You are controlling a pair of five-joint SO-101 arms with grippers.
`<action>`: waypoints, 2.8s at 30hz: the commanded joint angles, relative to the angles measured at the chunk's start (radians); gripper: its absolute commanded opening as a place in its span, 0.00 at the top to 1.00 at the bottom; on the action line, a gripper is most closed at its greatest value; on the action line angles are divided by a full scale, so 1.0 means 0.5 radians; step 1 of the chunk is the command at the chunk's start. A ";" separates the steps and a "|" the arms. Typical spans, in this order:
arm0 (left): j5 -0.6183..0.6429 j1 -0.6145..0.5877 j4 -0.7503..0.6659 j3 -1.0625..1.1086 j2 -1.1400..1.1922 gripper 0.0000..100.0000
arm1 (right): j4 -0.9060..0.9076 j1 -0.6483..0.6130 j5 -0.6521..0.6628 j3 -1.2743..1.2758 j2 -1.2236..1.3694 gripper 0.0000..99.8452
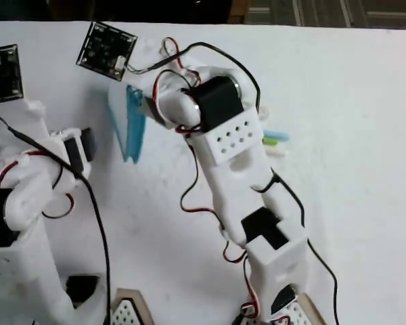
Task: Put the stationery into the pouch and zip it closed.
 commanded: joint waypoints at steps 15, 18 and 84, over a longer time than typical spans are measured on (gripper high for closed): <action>0.255 -0.115 0.009 -0.574 -0.002 0.70 | -0.569 -0.044 -0.138 -0.074 -0.692 0.98; 0.255 -0.115 0.015 -0.608 -0.005 0.70 | -0.456 -0.097 -0.138 -0.052 -0.710 0.98; -0.006 -0.508 -0.255 -0.611 1.122 0.70 | 0.121 -0.318 -0.215 -0.077 0.026 0.98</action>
